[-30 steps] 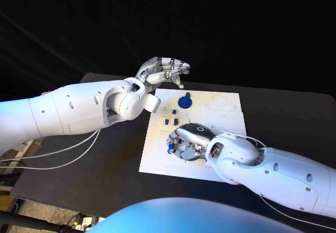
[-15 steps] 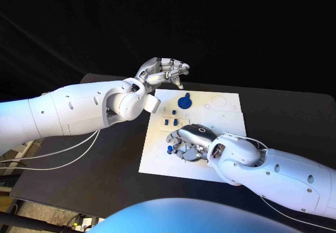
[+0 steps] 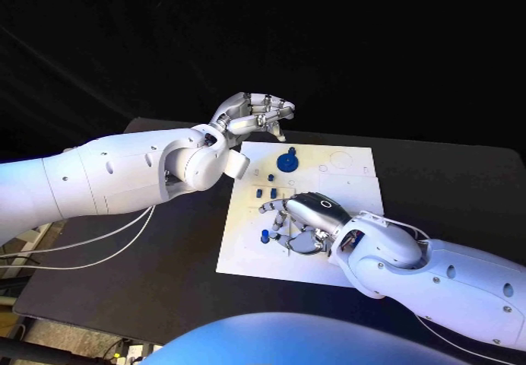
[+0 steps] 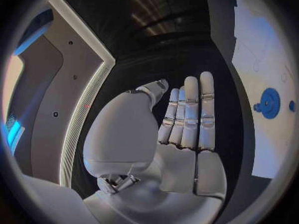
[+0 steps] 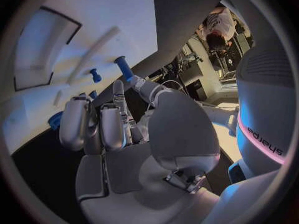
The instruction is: Assemble the parts on the task board
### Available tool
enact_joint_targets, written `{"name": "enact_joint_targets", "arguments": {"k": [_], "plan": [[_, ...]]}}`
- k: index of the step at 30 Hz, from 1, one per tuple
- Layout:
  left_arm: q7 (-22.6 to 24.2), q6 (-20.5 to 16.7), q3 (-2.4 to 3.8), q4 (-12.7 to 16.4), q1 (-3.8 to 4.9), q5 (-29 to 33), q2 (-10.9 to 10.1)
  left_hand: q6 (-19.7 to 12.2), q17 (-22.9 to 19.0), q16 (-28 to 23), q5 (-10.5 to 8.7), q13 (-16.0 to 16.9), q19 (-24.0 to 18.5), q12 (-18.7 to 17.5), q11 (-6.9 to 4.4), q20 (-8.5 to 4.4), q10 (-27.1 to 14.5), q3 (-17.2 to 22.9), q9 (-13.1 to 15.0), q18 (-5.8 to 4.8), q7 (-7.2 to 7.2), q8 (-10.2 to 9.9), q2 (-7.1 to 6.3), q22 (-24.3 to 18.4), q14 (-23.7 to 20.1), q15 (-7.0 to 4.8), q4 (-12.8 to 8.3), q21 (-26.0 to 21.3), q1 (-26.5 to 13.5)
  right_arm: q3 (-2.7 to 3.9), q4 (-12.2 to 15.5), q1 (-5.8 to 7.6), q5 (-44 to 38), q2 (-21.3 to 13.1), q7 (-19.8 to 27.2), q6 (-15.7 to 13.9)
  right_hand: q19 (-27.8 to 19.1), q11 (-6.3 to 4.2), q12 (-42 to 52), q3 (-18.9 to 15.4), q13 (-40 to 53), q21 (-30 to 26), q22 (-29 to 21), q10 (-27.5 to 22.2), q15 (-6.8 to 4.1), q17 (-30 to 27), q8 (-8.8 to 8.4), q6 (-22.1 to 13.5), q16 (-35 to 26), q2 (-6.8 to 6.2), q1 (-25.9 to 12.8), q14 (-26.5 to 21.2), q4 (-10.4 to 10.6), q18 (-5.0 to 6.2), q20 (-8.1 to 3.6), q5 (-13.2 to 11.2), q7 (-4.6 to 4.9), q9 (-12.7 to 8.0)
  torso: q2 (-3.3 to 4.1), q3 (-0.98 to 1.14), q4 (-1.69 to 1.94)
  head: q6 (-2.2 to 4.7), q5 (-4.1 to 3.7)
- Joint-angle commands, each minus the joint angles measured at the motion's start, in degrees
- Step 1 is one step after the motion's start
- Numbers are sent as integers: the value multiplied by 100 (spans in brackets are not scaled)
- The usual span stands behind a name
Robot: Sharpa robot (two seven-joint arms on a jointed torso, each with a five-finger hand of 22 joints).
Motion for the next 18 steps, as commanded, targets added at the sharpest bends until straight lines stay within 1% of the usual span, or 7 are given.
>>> {"name": "enact_joint_targets", "arguments": {"k": [1, 2, 6, 9, 10, 14, 18], "plan": [[27, 111, 3, 6, 3, 18, 0, -37, 9, 34, 14, -9, -6, 8, 3, 46, -49, -15, 8, 71, 10, 24, 1, 5, -30, 30, -33, -28, -8, 30, 144, 92, 812, -232, 228, -400, 20, 48, 137, -36, 94, 13, 648, 114, 16, -24, 277, 518, -12, 49, 89, 97, -4, -65, -7, 20, 41, 112, -5, -5, -2, 56, -99], [27, 110, 3, 5, 3, 18, -4, -37, 9, 34, 14, -9, -6, 8, 3, 46, -49, -15, 8, 71, 10, 24, 1, 5, -30, 30, -33, -28, -8, 38, 190, 152, 1138, -359, 230, -346, 18, 65, 213, -54, 146, 1, 646, 169, 30, -28, 377, 718, -14, 71, 94, 96, 1, -64, 4, 17, 85, 149, -12, -5, -9, 64, -115], [25, 99, 3, 6, 3, 18, -35, -37, 9, 34, 14, -9, -6, 8, 3, 46, -49, -15, 8, 71, 10, 24, 1, 5, -30, 30, -33, -28, -8, 54, 307, 379, 2315, -880, 168, 41, 138, -134, 1159, -300, 889, 280, 781, 424, -110, 107, 626, 1032, 99, 146, 82, 150, 40, -110, -94, 97, -96, 267, -27, -12, -40, 120, -220], [26, 92, 2, 11, 3, 18, -56, -37, 9, 34, 14, -9, -6, 8, 3, 46, -49, -15, 8, 71, 10, 24, 1, 5, -30, 30, -33, -28, -8, 59, 392, 484, 2854, -1286, 47, 277, 274, -200, 2233, -563, 1856, 627, 939, 178, -175, 20, 888, 1064, 83, 170, -98, 177, 227, -182, -166, 309, -168, 492, -38, -16, -67, 145, -288], [26, 91, 2, 12, 3, 18, -63, -37, 9, 34, 14, -9, -6, 8, 3, 46, -49, -15, 8, 71, 10, 24, 1, 5, -30, 30, -33, -28, -8, 60, 429, 509, 2992, -1432, -6, 339, 315, -237, 2933, -685, 2558, 718, 989, -201, -227, 137, 1051, 970, 199, 182, -177, 219, 345, -183, -239, 443, -214, 672, -44, -17, -76, 152, -313], [26, 87, 2, 12, 2, 18, -85, -37, 10, 35, 14, -10, -7, 9, 4, 47, -51, -16, 9, 71, 10, 27, 1, 5, -33, 31, -33, -28, -10, 58, 577, 552, 3259, -1865, -239, 492, 388, -249, 4992, -843, 4970, 934, 1095, 548, -225, 458, 1365, 902, 439, 179, -334, 271, 581, -241, -216, 396, -260, 1016, -68, 1, -115, 170, -365], [24, 92, 0, 13, 1, 19, -96, -37, 10, 35, 14, -10, -7, 9, 4, 47, -51, -16, 9, 71, 10, 27, 1, 5, -33, 31, -33, -28, -10, 46, 732, 546, 3246, -2169, -556, 562, 434, -265, 5848, -900, 6029, 1068, 1157, 990, -235, 725, 1466, 855, 617, 152, -377, 314, 695, -269, -222, 380, -275, 1158, -90, 11, -142, 163, -430]]}}
